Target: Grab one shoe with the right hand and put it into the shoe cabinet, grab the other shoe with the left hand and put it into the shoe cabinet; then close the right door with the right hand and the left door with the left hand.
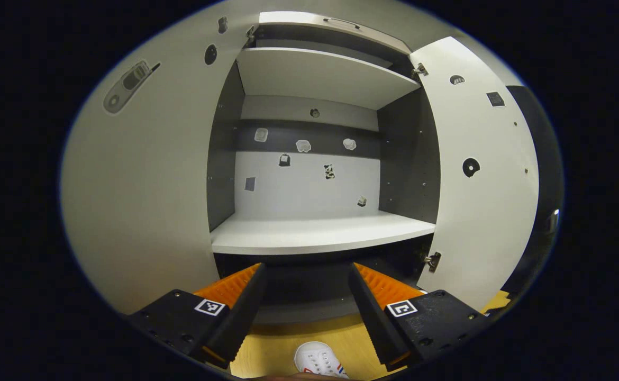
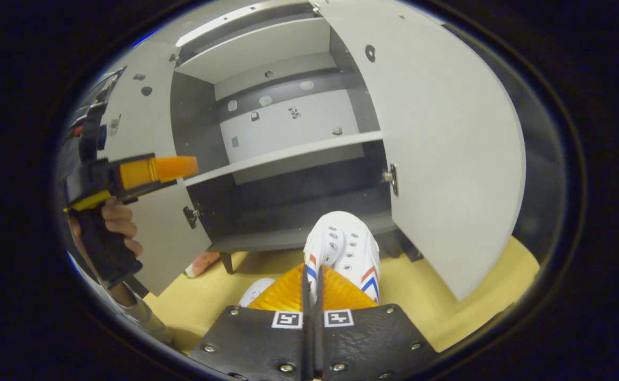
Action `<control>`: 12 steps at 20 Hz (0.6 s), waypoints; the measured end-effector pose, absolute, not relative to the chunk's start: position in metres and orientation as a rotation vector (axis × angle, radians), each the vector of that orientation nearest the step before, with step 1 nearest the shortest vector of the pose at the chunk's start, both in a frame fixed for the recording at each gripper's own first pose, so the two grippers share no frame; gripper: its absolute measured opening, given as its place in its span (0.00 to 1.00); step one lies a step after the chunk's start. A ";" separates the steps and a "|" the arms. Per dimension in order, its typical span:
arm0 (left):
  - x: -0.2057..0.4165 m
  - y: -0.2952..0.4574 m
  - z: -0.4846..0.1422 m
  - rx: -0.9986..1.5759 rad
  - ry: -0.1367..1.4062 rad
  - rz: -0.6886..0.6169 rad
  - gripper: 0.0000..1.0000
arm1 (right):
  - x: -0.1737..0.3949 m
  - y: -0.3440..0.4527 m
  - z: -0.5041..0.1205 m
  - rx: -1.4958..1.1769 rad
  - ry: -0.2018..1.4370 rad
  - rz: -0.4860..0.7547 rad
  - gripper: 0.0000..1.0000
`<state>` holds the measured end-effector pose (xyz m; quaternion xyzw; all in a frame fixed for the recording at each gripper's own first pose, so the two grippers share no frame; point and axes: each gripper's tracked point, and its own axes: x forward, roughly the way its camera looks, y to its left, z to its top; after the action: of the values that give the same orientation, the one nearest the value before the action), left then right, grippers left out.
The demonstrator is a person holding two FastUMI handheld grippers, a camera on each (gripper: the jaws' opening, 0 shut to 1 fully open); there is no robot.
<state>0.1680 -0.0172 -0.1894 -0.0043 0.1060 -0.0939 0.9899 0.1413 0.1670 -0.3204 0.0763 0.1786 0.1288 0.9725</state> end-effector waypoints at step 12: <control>0.151 -0.028 -0.170 -0.066 0.186 -0.303 0.93 | 0.184 0.192 -0.118 -0.016 0.069 0.257 0.01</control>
<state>0.1506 -0.0284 -0.1705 -0.0328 0.0923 -0.1507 0.9837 0.1836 0.1918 -0.1182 -0.0080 0.0345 0.1281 0.9911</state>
